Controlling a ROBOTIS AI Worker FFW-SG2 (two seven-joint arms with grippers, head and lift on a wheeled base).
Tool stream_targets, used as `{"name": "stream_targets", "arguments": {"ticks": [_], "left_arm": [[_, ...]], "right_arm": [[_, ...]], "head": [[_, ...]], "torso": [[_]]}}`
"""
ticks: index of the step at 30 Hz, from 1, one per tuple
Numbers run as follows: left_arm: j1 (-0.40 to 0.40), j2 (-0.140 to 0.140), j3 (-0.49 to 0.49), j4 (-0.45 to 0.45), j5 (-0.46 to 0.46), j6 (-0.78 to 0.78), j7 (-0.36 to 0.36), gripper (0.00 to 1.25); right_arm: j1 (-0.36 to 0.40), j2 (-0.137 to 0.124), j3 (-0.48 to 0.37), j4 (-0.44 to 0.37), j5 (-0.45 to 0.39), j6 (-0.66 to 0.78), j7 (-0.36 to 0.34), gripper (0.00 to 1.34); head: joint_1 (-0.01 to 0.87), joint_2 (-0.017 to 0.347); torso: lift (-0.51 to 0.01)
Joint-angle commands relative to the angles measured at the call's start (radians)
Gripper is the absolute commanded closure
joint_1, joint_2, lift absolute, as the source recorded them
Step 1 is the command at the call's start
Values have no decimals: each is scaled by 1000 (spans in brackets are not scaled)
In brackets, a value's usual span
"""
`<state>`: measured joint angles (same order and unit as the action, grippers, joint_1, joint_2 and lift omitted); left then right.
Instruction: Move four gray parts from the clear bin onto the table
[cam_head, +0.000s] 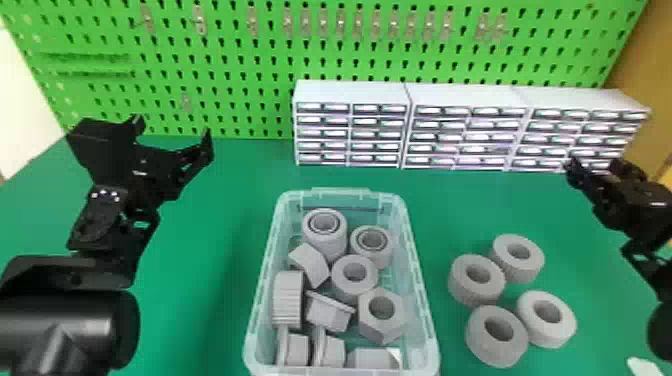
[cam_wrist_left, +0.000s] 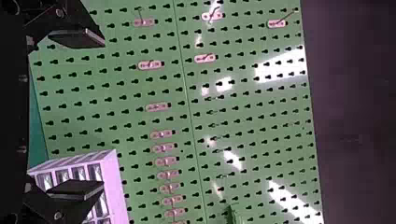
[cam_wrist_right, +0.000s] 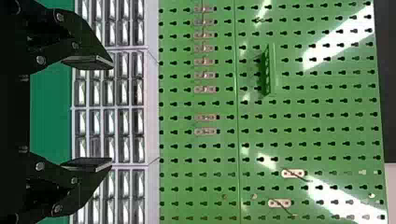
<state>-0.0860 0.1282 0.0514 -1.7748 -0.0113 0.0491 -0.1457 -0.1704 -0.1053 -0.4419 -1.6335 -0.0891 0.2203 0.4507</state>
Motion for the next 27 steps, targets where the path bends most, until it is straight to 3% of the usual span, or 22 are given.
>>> {"name": "stream_targets", "arguments": {"ticks": [1, 27], "left_arm": [[-1, 1, -1, 0, -1, 0, 0, 206], [2, 1, 10, -2, 17, 0, 0, 206]], "right_arm": [[-8, 1, 3, 0, 0, -1, -1, 522], [-21, 1, 15, 0, 14, -1, -1, 522]], "head": [[678, 34], [678, 34]], "torso": [[-50], [-50]]}}
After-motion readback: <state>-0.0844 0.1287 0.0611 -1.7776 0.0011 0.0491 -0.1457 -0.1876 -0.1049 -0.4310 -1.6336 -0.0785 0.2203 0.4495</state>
